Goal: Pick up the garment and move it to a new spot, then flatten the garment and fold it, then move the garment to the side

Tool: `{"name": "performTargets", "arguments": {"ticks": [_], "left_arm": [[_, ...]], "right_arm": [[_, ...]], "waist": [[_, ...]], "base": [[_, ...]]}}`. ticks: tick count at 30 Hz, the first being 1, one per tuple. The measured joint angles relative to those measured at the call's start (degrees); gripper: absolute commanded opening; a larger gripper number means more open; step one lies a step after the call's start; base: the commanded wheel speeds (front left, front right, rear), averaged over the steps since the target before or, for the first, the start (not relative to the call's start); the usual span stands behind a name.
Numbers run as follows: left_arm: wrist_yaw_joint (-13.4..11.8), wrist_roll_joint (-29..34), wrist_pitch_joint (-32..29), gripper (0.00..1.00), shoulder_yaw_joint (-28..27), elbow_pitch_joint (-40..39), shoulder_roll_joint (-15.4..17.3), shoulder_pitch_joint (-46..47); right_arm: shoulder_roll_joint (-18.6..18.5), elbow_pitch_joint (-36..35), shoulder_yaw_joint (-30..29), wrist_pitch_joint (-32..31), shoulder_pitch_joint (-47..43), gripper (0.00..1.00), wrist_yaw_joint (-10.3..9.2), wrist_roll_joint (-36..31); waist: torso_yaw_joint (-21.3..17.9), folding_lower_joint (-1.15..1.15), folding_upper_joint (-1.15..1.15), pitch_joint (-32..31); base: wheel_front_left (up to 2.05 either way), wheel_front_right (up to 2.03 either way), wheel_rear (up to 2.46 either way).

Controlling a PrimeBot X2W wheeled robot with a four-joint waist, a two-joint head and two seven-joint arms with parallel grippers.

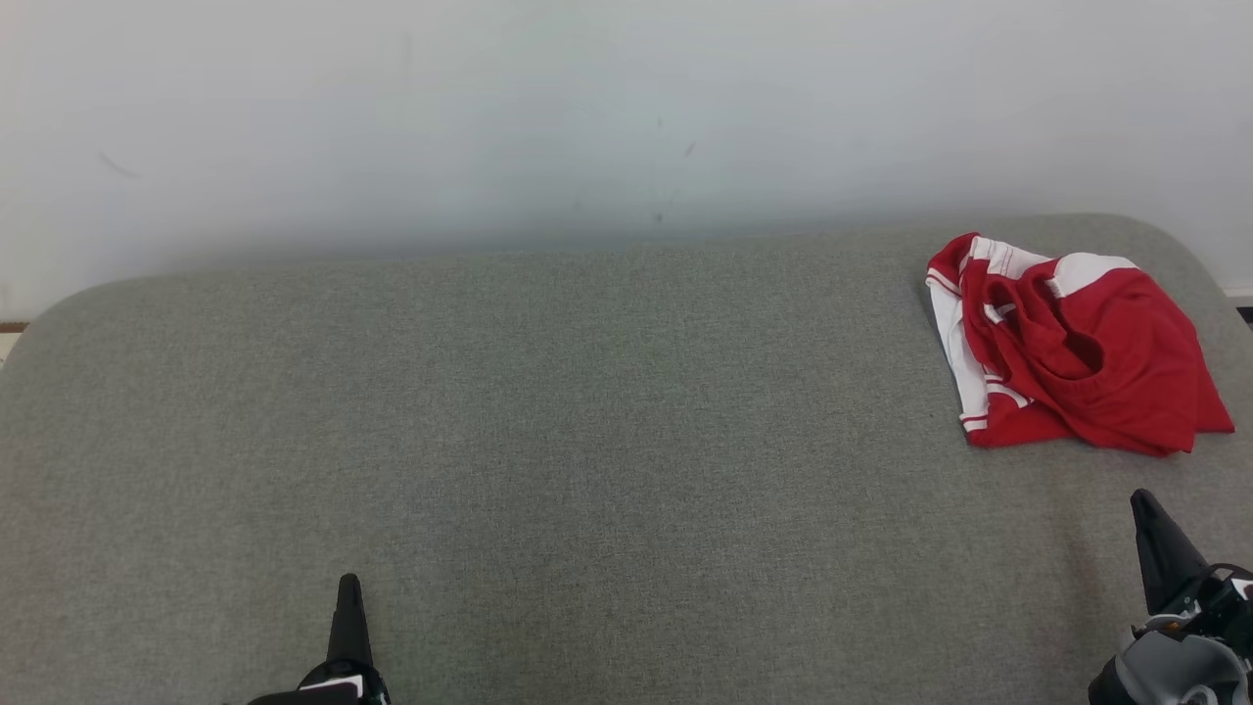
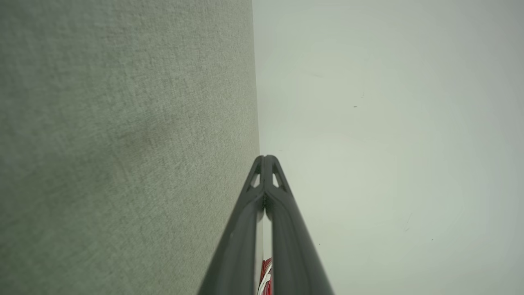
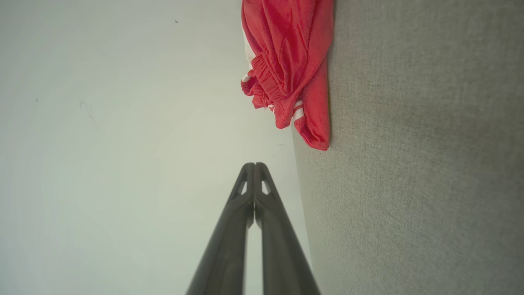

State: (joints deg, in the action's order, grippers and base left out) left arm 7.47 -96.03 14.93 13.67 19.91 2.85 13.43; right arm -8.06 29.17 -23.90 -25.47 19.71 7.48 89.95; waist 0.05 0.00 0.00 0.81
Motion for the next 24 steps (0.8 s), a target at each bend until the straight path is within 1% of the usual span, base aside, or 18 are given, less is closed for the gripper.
{"name": "performTargets", "arguments": {"ticks": [24], "left_arm": [[0.0,0.0,0.0,0.00,0.0,0.0,0.0,0.0]], "right_arm": [[0.0,0.0,-0.1,-0.1,0.0,0.00,0.00,-0.1]], "waist": [[0.0,0.00,0.00,0.0]], "base": [[0.00,0.00,0.00]]}}
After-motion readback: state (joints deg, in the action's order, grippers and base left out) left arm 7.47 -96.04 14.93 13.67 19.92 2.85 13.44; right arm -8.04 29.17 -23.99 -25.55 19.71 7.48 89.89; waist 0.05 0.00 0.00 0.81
